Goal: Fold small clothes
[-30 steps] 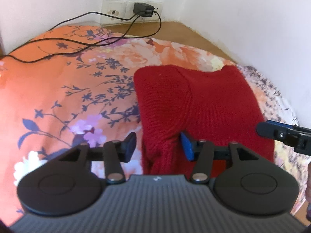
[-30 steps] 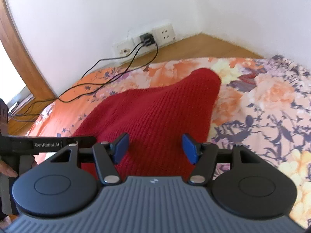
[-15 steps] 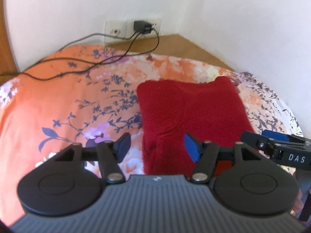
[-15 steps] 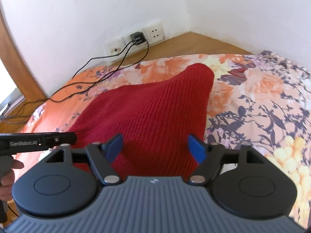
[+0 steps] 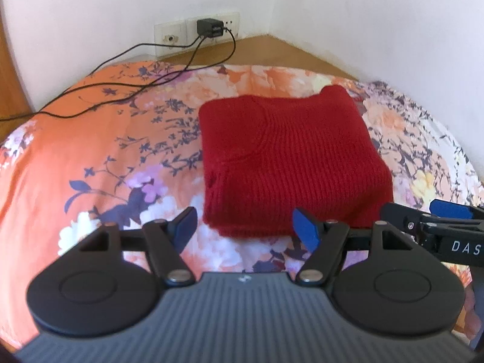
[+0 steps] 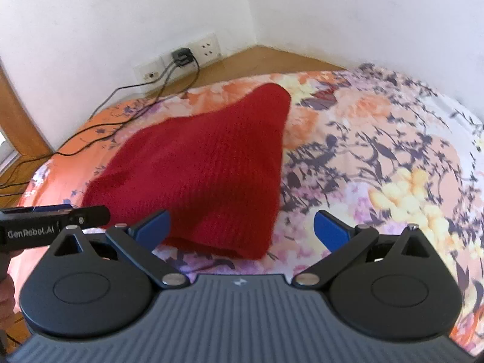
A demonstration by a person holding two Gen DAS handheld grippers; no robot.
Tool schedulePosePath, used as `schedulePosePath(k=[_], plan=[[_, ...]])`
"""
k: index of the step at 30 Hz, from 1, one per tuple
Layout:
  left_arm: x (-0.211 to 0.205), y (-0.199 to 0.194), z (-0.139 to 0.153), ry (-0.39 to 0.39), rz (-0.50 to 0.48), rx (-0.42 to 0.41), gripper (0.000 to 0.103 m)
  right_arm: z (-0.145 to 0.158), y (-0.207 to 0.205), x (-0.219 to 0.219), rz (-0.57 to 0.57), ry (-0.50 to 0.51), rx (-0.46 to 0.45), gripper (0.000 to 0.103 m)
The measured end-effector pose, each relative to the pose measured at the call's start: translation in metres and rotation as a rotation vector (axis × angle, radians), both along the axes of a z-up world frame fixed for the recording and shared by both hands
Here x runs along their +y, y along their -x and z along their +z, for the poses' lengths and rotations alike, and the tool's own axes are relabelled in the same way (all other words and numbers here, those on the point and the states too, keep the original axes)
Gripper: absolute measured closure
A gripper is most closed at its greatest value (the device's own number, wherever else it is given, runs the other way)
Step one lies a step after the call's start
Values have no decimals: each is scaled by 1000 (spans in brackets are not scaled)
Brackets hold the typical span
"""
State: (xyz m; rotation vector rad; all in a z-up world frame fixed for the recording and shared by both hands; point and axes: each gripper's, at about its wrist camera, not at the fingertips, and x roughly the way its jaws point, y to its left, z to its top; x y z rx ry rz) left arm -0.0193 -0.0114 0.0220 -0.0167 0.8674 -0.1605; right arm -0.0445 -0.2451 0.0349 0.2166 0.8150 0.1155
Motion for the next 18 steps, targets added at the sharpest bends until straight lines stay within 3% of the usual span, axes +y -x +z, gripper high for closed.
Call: schedulePosePath(k=[18], plan=[[0, -3, -2, -36, 34, 15, 32, -5, 5, 11, 1, -11, 24, 0]])
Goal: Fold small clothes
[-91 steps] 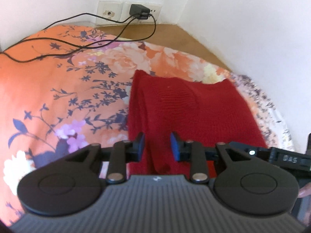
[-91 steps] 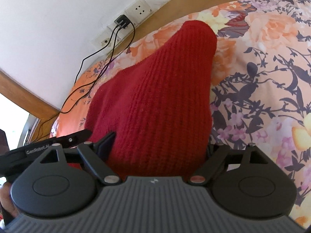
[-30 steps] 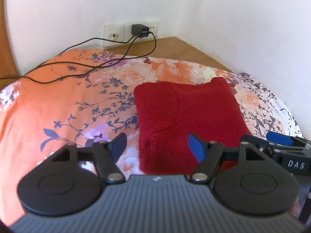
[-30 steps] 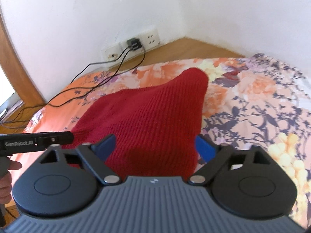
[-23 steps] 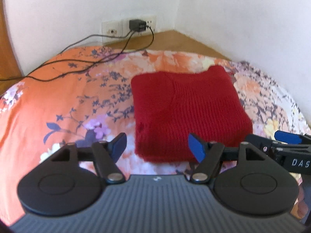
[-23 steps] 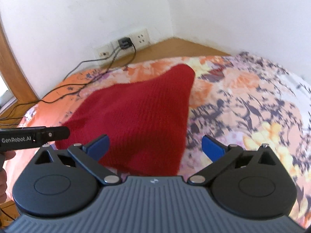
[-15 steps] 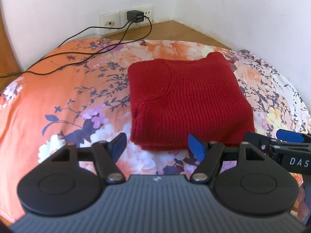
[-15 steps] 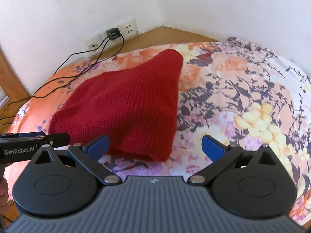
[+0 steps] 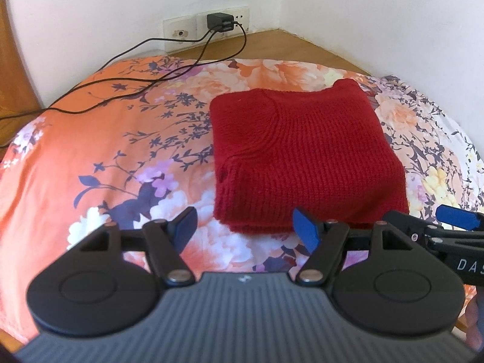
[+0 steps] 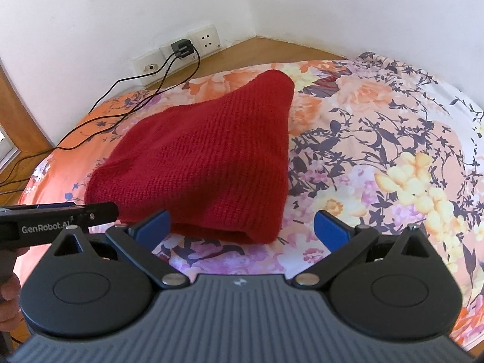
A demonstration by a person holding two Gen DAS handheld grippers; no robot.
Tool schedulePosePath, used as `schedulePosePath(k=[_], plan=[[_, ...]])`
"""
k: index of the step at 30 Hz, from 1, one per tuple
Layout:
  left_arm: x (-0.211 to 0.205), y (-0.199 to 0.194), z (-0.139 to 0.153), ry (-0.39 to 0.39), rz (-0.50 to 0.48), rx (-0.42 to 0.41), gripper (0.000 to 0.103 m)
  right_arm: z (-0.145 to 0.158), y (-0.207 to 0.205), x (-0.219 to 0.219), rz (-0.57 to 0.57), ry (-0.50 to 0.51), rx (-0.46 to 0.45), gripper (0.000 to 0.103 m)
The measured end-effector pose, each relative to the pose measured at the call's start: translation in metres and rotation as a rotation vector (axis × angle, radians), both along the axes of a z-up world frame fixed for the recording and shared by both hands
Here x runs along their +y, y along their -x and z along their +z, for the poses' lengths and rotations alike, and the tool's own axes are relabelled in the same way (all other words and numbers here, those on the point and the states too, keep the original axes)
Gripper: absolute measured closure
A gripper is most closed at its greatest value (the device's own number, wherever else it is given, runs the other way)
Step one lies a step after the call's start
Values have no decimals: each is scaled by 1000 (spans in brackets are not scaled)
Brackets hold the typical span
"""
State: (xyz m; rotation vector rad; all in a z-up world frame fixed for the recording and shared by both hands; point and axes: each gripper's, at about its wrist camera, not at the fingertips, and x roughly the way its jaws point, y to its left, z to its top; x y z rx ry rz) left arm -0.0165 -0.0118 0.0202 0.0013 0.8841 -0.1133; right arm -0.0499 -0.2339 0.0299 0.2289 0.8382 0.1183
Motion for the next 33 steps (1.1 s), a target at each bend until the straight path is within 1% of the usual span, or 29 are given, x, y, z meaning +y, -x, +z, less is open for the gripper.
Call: schedulePosePath(k=[12, 21, 33], plan=[[-3, 5, 2, 10, -25, -15, 32, 3, 4, 3, 11, 3, -12, 0], [-4, 4, 1, 18, -22, -8, 32, 4, 5, 4, 10, 3, -14, 0], [-4, 5, 3, 11, -24, -19, 32, 8, 2, 5, 17, 7, -25, 0]])
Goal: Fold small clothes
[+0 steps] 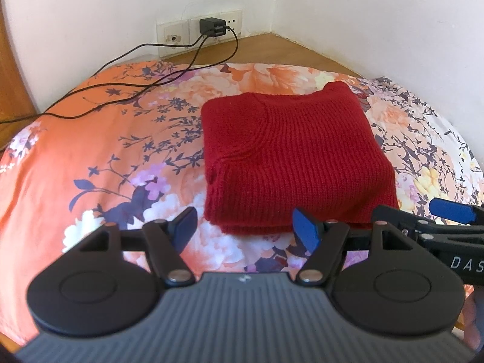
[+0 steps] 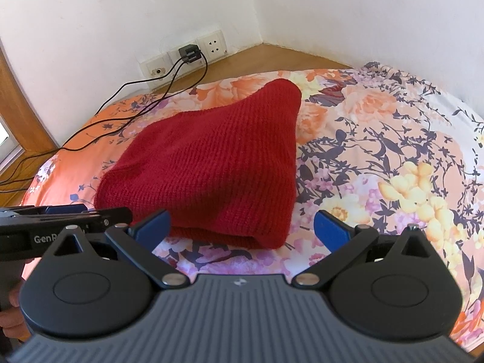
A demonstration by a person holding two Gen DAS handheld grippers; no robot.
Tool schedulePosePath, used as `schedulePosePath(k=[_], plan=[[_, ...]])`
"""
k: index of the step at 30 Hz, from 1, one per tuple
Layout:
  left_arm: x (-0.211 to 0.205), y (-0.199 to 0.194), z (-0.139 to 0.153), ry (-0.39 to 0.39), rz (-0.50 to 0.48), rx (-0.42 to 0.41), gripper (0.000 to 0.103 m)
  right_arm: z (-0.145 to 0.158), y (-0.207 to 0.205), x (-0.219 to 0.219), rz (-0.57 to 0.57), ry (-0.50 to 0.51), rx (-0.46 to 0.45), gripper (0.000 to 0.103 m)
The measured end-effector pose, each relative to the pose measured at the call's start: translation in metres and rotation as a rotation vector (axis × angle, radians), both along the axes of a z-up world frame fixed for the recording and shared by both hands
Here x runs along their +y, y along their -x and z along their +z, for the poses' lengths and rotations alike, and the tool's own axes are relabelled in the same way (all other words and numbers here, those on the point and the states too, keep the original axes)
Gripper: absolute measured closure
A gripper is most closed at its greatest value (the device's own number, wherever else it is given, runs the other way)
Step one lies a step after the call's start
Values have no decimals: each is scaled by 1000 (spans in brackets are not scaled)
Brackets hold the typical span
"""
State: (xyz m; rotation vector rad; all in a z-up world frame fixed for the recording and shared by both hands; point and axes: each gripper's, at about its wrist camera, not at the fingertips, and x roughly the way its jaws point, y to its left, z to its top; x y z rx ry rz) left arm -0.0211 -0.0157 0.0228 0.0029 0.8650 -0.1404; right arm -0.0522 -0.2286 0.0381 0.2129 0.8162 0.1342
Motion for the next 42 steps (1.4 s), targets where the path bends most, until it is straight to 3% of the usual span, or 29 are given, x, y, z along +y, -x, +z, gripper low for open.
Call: schedulePosePath(k=[42], plan=[[2, 2, -2, -1, 1, 8, 32, 0, 1, 2, 11, 9, -11, 0]])
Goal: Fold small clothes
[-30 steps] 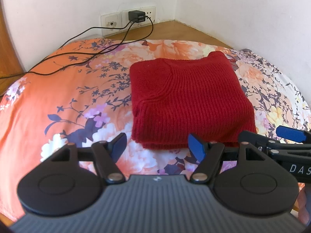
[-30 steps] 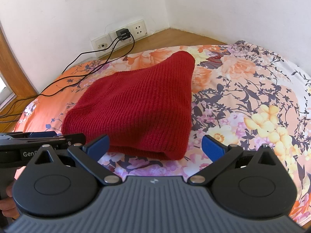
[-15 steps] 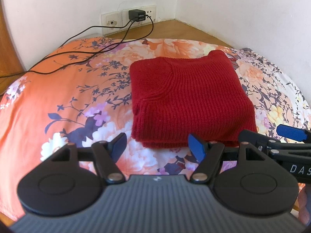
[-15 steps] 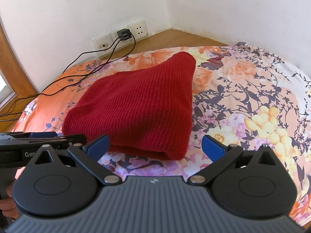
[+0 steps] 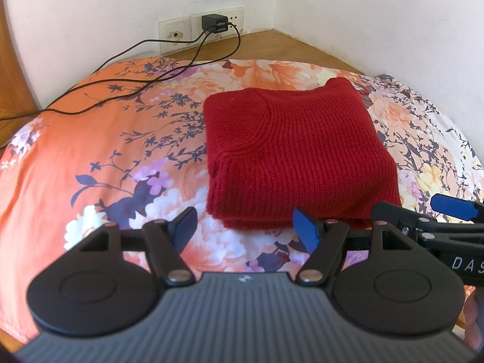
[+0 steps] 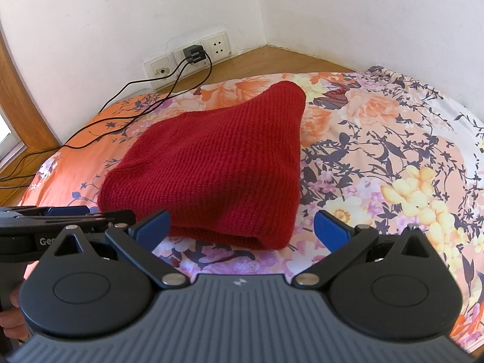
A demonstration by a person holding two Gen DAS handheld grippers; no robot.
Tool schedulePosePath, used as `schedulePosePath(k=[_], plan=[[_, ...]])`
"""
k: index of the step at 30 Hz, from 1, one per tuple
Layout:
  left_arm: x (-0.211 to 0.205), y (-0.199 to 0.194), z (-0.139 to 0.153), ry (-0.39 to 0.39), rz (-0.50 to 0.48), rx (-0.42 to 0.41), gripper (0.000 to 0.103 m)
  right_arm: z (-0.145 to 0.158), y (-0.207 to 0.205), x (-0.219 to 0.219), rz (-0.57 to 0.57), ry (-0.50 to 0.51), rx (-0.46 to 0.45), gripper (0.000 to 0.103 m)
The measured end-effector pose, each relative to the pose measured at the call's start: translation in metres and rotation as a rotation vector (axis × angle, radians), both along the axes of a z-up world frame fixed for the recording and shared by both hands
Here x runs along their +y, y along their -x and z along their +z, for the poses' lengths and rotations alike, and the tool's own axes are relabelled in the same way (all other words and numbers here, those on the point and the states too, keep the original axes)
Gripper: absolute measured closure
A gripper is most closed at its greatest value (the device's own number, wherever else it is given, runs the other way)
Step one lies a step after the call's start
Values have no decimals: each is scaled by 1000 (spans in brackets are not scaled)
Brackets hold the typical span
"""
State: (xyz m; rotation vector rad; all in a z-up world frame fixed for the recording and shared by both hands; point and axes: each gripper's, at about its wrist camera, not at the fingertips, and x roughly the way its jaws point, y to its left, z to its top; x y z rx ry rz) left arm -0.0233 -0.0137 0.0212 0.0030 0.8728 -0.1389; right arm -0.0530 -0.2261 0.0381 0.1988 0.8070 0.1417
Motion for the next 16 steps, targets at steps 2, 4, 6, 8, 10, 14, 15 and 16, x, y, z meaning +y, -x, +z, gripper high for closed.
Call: schedulePosePath(k=[2, 4, 6, 8, 10, 14, 15, 16], plan=[[0, 0, 0, 0, -1, 0, 32, 0, 0, 0, -1, 0, 1, 0], [0, 0, 0, 0, -1, 0, 32, 0, 0, 1, -1, 0, 0, 0], [0, 0, 0, 1, 1, 1, 32, 0, 0, 1, -1, 0, 0, 0], [0, 0, 0, -1, 1, 1, 32, 0, 0, 1, -1, 0, 0, 0], [1, 1, -1, 0, 1, 0, 32, 0, 0, 1, 0, 0, 0, 0], [3, 2, -3, -2, 1, 6, 32, 0, 0, 1, -1, 0, 0, 0], [3, 3, -4, 0, 3, 9, 32, 0, 0, 1, 0, 0, 0, 0], [4, 2, -4, 1, 4, 12, 32, 0, 0, 1, 0, 1, 0, 0]])
